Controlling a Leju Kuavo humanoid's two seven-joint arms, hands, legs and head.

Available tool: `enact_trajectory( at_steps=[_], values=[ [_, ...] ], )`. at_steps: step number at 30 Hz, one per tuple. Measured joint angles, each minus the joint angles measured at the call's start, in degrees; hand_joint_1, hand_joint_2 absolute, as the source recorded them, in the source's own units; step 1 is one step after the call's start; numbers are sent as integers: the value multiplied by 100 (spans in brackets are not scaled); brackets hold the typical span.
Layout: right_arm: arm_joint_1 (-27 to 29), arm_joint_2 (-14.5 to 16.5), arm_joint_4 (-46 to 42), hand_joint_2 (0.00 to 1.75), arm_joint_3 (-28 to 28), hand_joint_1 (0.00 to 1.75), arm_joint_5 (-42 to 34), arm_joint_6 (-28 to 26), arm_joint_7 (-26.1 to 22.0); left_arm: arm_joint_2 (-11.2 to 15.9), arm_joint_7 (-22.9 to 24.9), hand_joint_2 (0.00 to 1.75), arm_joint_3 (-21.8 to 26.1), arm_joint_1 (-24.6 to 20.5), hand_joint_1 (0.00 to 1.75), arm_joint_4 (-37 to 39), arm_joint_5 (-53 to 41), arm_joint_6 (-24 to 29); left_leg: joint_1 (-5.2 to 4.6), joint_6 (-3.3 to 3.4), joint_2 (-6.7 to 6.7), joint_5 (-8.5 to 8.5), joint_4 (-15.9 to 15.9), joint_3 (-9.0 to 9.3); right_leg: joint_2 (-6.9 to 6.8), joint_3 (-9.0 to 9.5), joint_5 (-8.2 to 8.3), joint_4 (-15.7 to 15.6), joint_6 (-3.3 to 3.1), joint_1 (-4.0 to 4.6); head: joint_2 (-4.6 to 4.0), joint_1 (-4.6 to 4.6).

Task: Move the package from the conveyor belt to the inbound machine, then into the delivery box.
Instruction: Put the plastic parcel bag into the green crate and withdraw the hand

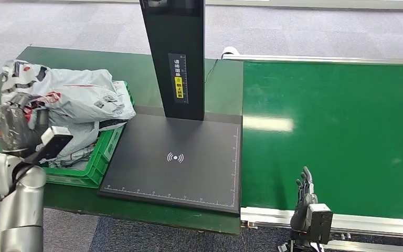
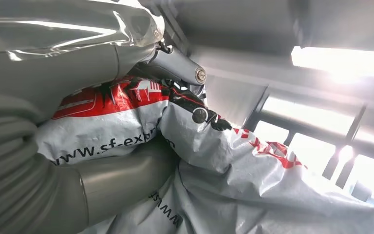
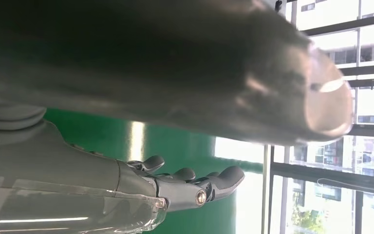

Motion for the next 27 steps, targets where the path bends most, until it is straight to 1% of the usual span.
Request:
enact_trajectory(
  at_steps=[3, 6, 10, 13, 14, 17, 18, 20, 23, 27],
  values=[
    [-16, 0, 7, 0, 3, 0, 3, -23, 0, -243, -106, 175, -112, 116, 175, 473, 84, 78, 0, 0, -2, -1, 0, 0, -2, 1, 0, -1, 0, -1, 0, 1],
    [12, 2, 5, 0, -1, 0, 9, -31, 0, -430, -253, 175, -217, 131, 175, 1025, 194, 237, 0, 0, -1, -1, 0, 1, -1, 2, 0, -1, 0, 0, 0, 0],
    [71, 2, -11, 0, -13, 0, 8, -30, 0, -577, -272, 175, -326, 116, 175, 1562, 141, 402, 1, 0, -1, 0, 0, 4, -1, 3, 1, -1, 0, 0, 0, -1],
    [121, 2, -44, 0, -22, 0, 8, -28, 0, -654, -155, 175, -428, 75, 174, 1952, -70, 693, 1, 0, -2, 0, 0, 4, -2, 5, 0, -1, 0, 1, 0, -1],
    [138, 2, -55, 0, -26, 0, 8, -28, 0, -680, -132, 175, -461, 54, 148, 2080, -110, 786, 1, 0, -2, 0, 0, 5, -3, 6, 0, -1, 0, 0, 0, -1],
    [188, 4, -83, 0, -42, 0, 14, -28, 0, -744, -134, 175, -528, -51, 18, 2401, -111, 945, -1, 1, -21, 0, -1, 14, -23, 23, -4, -2, 5, -2, 0, -2],
    [202, 4, -92, 0, -47, 0, 18, -29, 0, -754, -169, 175, -543, -93, 0, 2487, -66, 940, -1, 2, -32, 0, -1, 20, -33, 32, -8, -3, 7, -3, 0, -2],
    [216, 4, -110, 0, -69, 0, 24, -31, 0, -761, -304, 175, -555, -165, 0, 2621, 128, 823, -2, 4, -51, 0, -2, 32, -49, 51, -13, -5, 11, -4, 0, -3],
    [237, 3, -126, 0, -113, 0, 18, -39, 0, -762, -515, 175, -554, -208, 0, 2673, 672, 378, -2, 9, -64, 4, -3, 50, -65, 78, -15, -6, 12, -5, 0, -2],
    [285, 4, -152, 0, -132, 0, -13, -56, 0, -754, -583, 175, -591, -156, 0, 2544, 1277, -19, -2, 12, -62, 12, -3, 56, -66, 91, -8, -6, 8, -5, 0, -1]
  ],
)
